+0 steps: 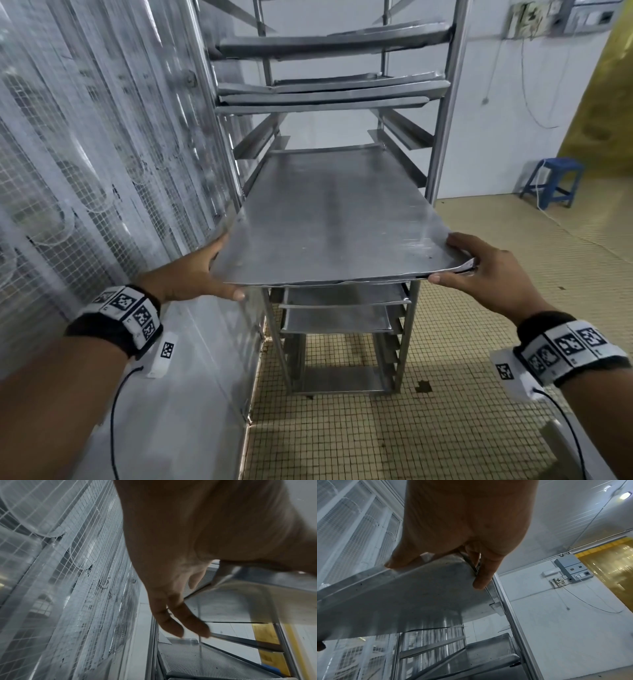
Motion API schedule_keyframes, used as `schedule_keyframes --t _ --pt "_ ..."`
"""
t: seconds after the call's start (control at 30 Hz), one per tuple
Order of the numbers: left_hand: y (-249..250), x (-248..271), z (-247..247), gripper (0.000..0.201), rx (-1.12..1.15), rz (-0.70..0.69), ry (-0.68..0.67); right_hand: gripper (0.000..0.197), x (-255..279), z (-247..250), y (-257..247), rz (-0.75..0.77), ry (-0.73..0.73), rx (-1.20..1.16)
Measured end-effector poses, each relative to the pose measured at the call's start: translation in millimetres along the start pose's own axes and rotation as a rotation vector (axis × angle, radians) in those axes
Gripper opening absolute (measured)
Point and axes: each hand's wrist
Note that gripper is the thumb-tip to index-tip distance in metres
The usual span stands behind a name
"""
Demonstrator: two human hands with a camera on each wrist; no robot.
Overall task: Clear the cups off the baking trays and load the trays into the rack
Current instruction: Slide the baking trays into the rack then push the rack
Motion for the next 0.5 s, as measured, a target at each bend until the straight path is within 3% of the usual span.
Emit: schedule_keyframes --t 0.17,0.27,0.33,0.4,0.5 --pt "5.3 -2.5 -3.8 0.132 -0.189 -0.049 0.259 0.115 -17.3 -8.3 3.0 -0.006 -0.008 0.0" --pt "4.1 -6.9 -6.5 0.131 -0.158 -0.057 0.336 0.113 -28.7 -14.3 4.1 0.017 -0.008 0.022" --pt "7.3 -11.1 -9.7 0.129 -0.19 -0.097 0.392 0.106 -38.0 -18.9 5.2 0.027 0.006 0.049" --pt "14.0 -15.4 -12.9 0.114 -0.3 -0.174 0.456 0.097 -47.7 -23.8 8.2 0.057 0.013 0.095" --pt "19.9 -25.5 -19.5 0.106 -0.358 -0.245 0.465 0.083 -57.5 -28.9 14.1 0.177 0.023 0.151"
Point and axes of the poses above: each hand's wrist, its own x-axis away from the middle knuckle, its own z-axis out of the back of the hand, y = z × x, and after that the axes turned 8 degrees about y, right-handed
